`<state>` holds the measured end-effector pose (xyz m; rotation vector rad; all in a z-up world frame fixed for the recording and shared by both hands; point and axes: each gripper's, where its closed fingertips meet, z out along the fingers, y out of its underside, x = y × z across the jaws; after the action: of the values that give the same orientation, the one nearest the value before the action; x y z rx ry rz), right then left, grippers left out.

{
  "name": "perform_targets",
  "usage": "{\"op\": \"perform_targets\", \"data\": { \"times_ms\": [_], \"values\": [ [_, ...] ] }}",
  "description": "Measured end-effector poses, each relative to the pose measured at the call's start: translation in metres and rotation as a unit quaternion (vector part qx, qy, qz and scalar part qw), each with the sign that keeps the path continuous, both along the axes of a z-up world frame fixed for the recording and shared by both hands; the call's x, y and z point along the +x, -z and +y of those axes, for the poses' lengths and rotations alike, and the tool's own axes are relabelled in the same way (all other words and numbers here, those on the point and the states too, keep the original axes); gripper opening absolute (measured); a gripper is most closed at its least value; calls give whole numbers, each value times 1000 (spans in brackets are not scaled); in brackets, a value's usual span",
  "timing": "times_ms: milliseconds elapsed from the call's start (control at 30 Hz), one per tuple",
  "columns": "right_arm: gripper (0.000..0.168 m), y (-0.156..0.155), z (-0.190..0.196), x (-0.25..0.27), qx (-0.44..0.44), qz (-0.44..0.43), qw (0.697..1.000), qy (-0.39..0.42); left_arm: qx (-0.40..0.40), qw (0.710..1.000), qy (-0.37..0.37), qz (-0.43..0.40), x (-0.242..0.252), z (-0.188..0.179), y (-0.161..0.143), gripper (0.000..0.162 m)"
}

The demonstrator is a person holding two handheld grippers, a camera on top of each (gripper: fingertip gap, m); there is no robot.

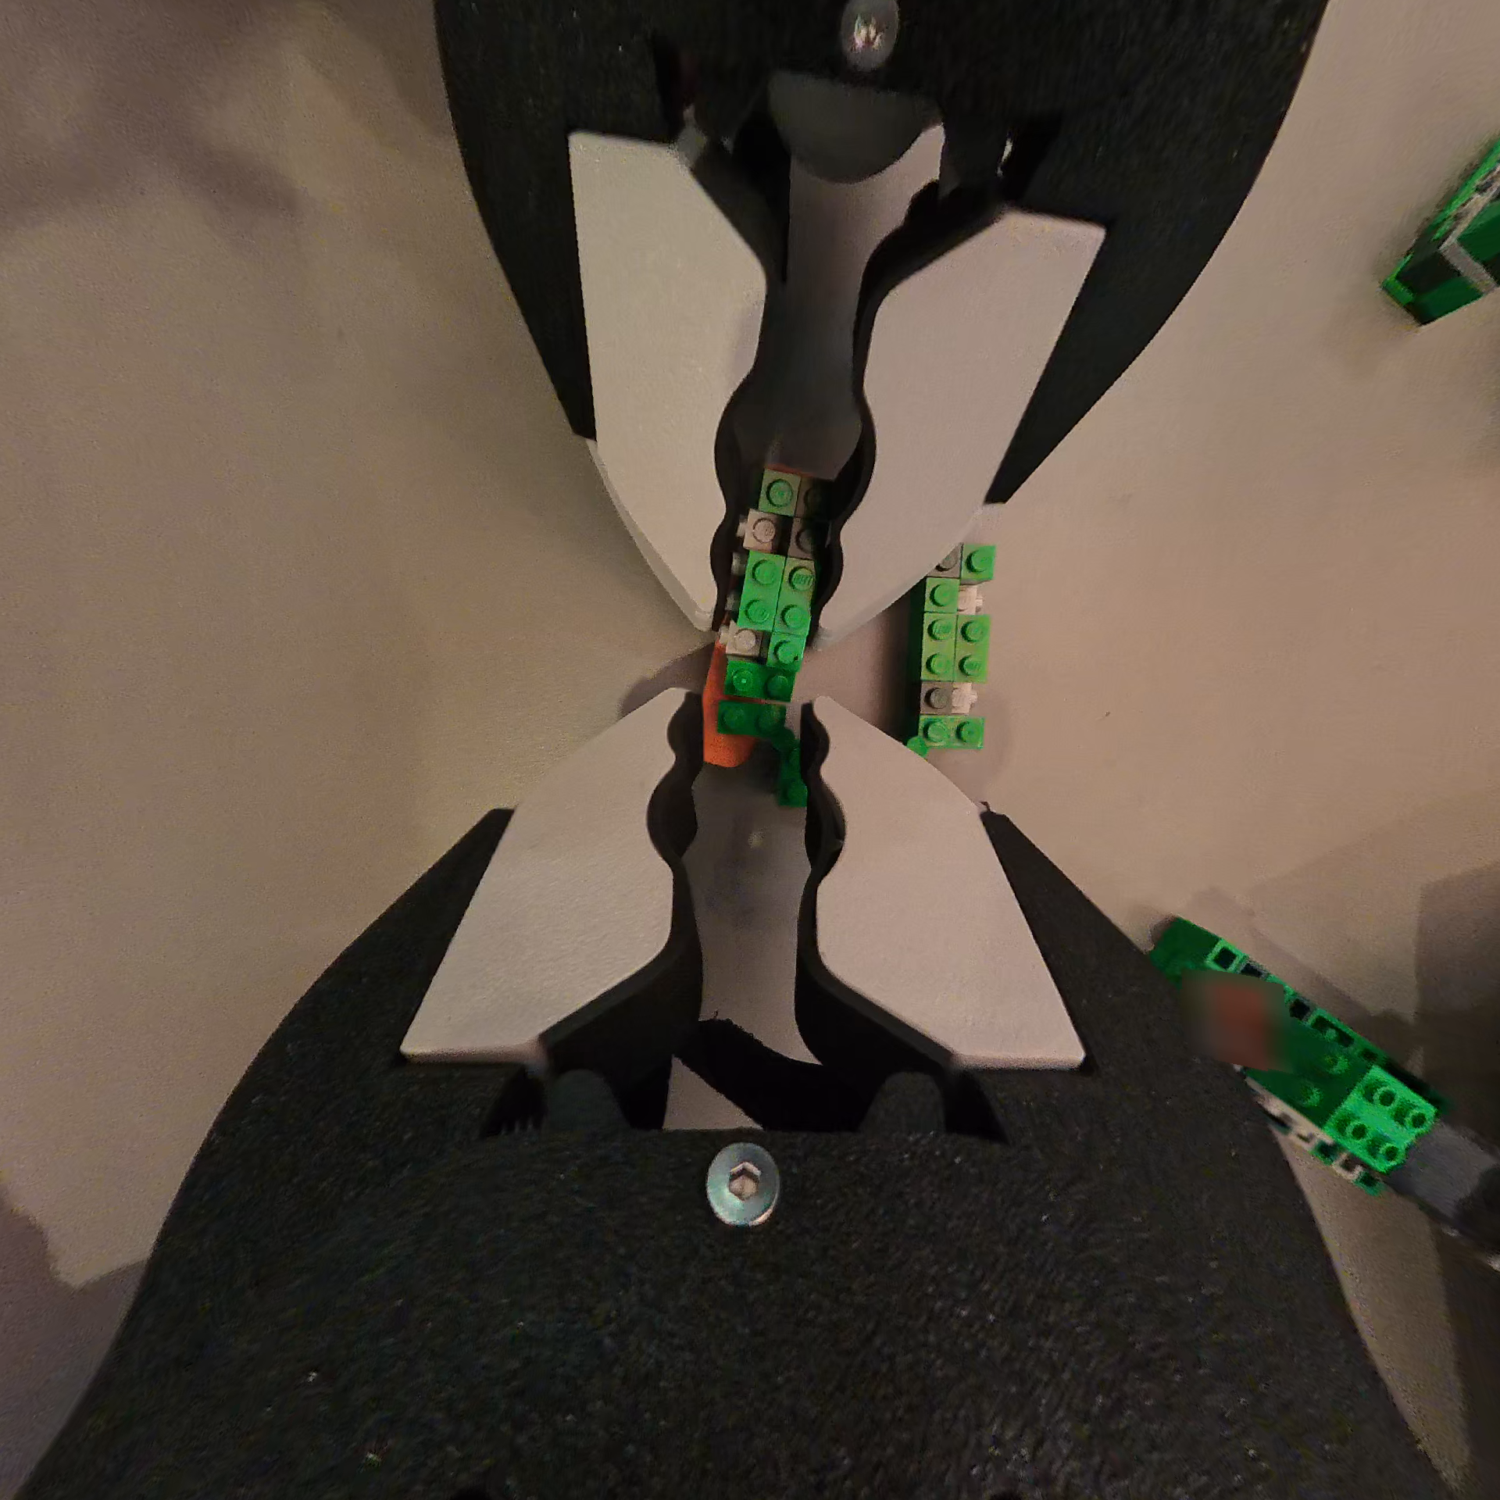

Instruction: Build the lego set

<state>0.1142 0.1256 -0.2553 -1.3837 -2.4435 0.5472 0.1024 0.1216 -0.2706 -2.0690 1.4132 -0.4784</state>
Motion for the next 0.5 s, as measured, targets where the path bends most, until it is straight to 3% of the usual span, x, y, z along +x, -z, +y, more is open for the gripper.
{"op": "perform_targets", "data": {
  "times_ms": [500],
  "values": [
    [19,5,3,4,39,-3,999,-7,-7,1000,2,2,-2,-3,0,21]
  ]
}}
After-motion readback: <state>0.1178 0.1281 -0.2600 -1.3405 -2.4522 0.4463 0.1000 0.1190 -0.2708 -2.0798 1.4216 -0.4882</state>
